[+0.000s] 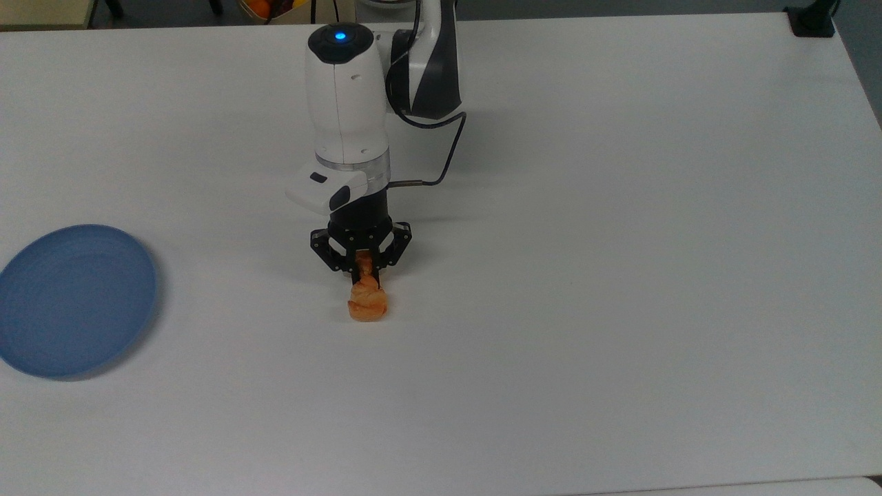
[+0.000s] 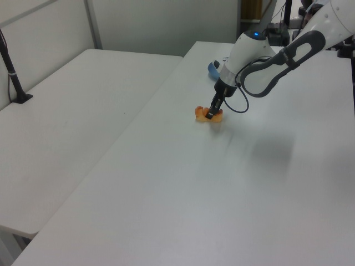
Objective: Put the bread on the table
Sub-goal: 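Lower the bread roll onto the bare table surface, then open the gripper to release the bread roll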
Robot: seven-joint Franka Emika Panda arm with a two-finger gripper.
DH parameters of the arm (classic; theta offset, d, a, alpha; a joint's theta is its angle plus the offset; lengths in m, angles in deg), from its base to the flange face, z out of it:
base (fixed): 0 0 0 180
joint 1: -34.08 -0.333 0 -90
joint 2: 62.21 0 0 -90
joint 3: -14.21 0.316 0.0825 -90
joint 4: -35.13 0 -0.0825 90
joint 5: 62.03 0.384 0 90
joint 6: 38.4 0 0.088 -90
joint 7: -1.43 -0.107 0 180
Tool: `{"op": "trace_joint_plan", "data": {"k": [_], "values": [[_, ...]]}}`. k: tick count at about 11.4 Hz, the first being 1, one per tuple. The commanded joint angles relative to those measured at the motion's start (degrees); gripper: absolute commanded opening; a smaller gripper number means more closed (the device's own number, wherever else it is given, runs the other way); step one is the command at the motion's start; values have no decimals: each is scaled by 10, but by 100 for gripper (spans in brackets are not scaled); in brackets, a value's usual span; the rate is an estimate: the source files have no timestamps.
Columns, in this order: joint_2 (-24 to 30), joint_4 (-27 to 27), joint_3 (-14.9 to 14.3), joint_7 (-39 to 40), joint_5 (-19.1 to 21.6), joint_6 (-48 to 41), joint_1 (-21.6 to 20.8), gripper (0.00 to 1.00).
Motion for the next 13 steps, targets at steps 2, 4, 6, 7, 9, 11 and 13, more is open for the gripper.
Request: {"op": "trace_joint_plan", "data": {"k": [2,4,6,7,9,11,13], "values": [[10,18,2,10,-1,6,2,45],[10,18,2,7,-1,6,1,88],[11,18,2,3,-1,6,2,100],[12,18,2,4,-1,6,2,100],[12,18,2,4,-1,6,1,100],[15,18,2,2,-1,0,2,100],[40,12,2,-41,3,-48,1,100]]}}
